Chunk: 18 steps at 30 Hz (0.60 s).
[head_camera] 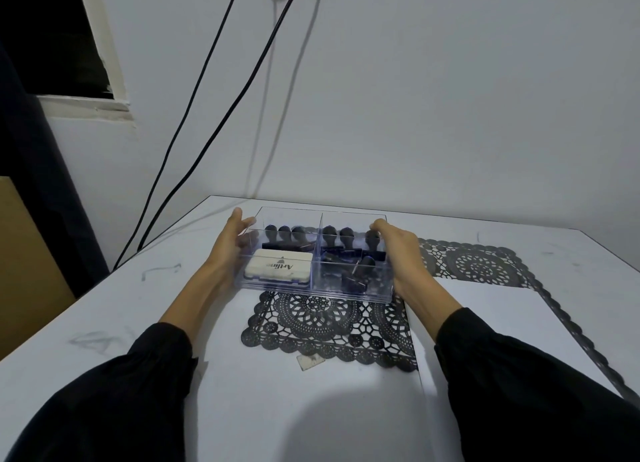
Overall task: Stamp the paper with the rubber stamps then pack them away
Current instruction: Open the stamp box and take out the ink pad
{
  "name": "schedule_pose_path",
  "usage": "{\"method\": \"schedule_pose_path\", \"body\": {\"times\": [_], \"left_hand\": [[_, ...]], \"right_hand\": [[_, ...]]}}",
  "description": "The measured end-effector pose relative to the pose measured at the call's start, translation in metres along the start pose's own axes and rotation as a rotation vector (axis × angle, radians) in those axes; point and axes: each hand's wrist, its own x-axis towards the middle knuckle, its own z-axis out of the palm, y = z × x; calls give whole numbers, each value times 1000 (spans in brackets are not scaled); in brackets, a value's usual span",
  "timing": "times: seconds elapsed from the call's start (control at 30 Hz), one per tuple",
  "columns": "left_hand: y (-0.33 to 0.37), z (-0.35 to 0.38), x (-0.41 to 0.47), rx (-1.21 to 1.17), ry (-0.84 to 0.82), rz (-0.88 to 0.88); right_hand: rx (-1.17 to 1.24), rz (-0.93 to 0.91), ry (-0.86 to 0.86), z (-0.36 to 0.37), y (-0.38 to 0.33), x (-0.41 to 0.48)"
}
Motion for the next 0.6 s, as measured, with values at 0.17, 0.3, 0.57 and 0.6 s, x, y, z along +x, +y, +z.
{"method": "schedule_pose_path", "body": {"times": [0.17,0.3,0.57,0.6], "left_hand": [[0,-1,0,-2,-8,-13],[-1,-1,1,-24,-32,-38],[2,-5,-18,-24,-27,-45],[2,-5,-25,-36,-21,-44]], "right_hand": [[-56,19,-50,1,3,-3],[-101,-18,-108,0,3,-6],[-42,16,-69,1,5,-22],[-32,21,-71,0,6,-26]]}}
